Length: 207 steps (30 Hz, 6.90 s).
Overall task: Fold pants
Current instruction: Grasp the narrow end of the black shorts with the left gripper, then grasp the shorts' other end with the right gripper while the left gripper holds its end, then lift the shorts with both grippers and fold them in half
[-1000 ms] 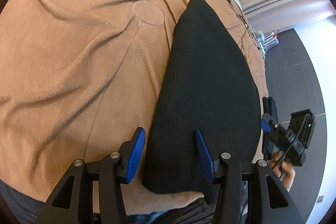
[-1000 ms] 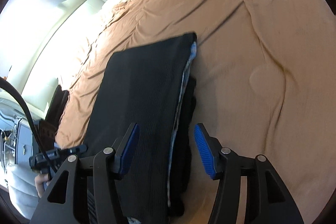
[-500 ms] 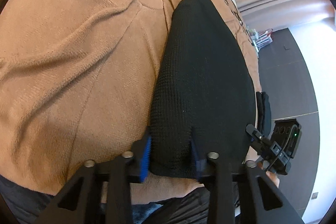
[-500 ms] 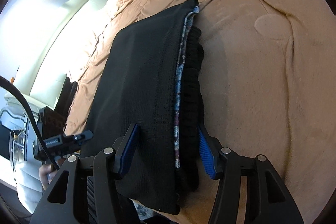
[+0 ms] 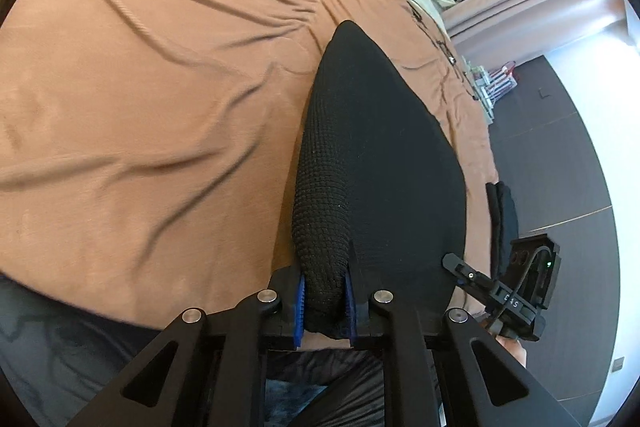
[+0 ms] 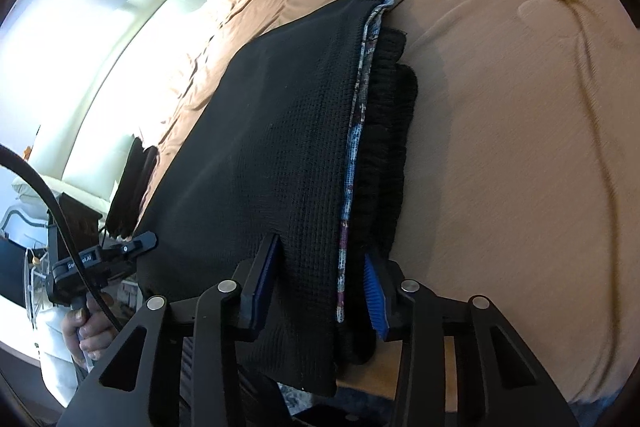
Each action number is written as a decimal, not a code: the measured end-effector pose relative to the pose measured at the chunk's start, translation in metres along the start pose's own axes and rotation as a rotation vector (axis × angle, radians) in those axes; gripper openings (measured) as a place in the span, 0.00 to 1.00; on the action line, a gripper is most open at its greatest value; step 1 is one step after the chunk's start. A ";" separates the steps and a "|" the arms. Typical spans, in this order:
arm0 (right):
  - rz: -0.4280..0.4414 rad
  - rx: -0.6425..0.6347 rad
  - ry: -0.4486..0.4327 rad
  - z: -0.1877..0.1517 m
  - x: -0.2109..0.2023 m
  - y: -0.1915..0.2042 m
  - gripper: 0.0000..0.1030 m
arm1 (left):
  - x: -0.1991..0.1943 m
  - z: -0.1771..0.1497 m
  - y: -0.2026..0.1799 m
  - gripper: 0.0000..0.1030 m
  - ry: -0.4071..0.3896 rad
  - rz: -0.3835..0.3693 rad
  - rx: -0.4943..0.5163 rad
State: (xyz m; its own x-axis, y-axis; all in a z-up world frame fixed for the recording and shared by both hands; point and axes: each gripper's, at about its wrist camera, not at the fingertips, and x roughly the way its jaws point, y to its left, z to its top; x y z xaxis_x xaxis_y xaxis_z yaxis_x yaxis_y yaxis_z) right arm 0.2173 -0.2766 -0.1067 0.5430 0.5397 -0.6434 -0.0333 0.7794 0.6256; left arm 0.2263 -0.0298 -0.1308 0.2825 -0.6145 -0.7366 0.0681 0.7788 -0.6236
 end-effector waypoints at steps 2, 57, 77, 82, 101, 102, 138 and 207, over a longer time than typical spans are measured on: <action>0.007 -0.002 0.000 -0.005 0.003 0.003 0.35 | -0.006 -0.003 0.007 0.16 0.000 0.019 -0.003; 0.075 0.035 0.097 0.106 0.066 -0.028 0.75 | 0.082 0.120 0.026 0.44 0.131 0.030 0.059; 0.090 0.125 0.020 0.090 0.055 -0.045 0.43 | 0.082 0.129 0.023 0.44 0.136 -0.014 0.077; 0.162 0.157 -0.014 0.075 0.045 -0.057 0.30 | 0.086 0.137 0.021 0.44 0.147 -0.032 0.079; 0.096 0.035 0.015 0.077 0.058 -0.033 0.72 | 0.105 0.146 0.018 0.42 0.159 -0.028 0.094; 0.083 0.028 0.010 0.078 0.060 -0.029 0.70 | 0.105 0.146 0.018 0.36 0.157 -0.028 0.096; 0.090 -0.227 -0.254 0.026 -0.021 0.087 0.25 | -0.031 0.119 -0.052 0.09 -0.119 -0.069 0.256; 0.387 -0.726 -0.178 0.050 0.191 0.349 0.24 | -0.451 0.122 0.219 0.08 -0.725 0.173 0.073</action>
State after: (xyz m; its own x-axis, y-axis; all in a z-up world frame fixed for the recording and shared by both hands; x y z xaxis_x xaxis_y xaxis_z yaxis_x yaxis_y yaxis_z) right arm 0.3515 0.0827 0.0113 0.5045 0.8001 -0.3244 -0.7429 0.5938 0.3090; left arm 0.2310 0.4328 0.0968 0.8529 -0.2651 -0.4498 0.0216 0.8787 -0.4769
